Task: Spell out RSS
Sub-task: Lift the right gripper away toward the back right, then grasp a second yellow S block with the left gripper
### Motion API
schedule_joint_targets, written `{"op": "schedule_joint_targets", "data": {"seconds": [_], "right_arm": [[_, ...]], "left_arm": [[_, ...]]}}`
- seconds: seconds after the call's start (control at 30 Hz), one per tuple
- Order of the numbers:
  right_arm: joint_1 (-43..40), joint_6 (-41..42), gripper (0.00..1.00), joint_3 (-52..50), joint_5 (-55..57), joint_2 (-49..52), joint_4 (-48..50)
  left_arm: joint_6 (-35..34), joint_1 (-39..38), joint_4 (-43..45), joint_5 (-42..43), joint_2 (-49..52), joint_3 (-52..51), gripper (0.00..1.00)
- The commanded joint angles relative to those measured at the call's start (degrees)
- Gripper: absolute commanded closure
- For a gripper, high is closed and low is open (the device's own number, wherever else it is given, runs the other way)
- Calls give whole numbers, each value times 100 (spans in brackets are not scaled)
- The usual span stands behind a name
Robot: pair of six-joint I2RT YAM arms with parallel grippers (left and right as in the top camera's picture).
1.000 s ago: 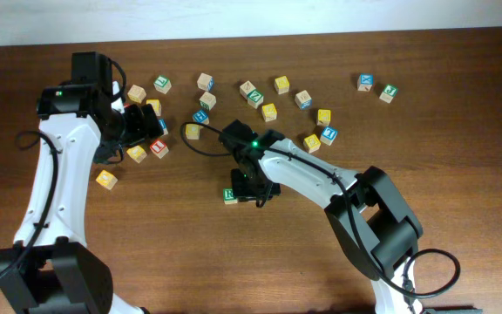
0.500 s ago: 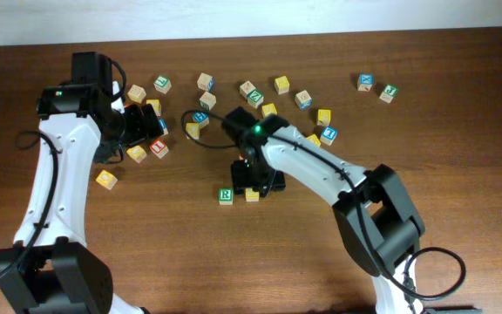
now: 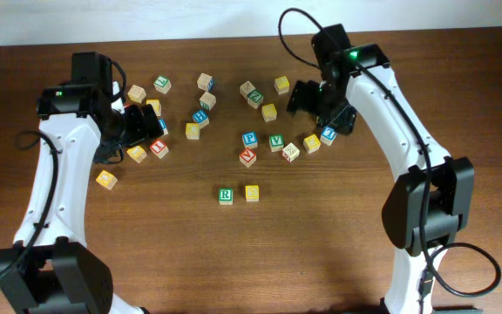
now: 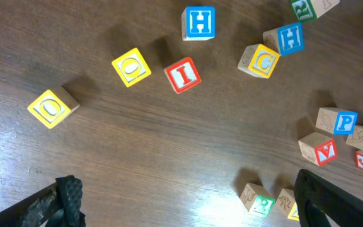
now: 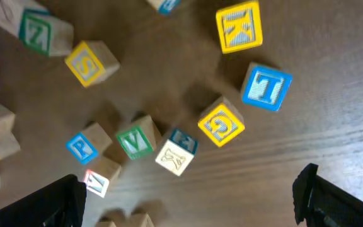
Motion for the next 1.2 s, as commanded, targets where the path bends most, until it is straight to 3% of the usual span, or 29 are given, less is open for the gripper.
{"op": "schedule_joint_targets", "data": {"seconds": [0.0, 0.13, 0.4, 0.8, 0.87, 0.93, 1.0, 1.07, 1.17], "right_arm": [[-92, 348, 1, -59, 271, 72, 140], [-142, 560, 2, -52, 531, 125, 302], [-1847, 560, 2, -42, 374, 63, -258], [-1919, 560, 2, -42, 374, 63, -662], [-1919, 560, 2, -42, 374, 63, -662], [-1919, 560, 2, -42, 374, 63, -662], [-1919, 560, 2, -42, 374, 63, -662], [-1919, 560, 2, -42, 374, 63, -662], [-1919, 560, 1, -42, 374, 63, -662]], "left_arm": [[107, 7, -7, 22, -15, 4, 1], [105, 7, -7, 24, -15, 4, 1], [105, 7, -7, 24, -15, 4, 1], [103, 7, 173, 26, -15, 4, 1], [57, 7, -9, 407, -15, 4, 1], [133, -7, 59, 1895, -15, 4, 1], [870, -205, 498, 2946, -15, 70, 1], [1246, -791, 457, 2476, -15, 507, 1], [1255, -1633, 247, 758, 79, 1716, 1]]}}
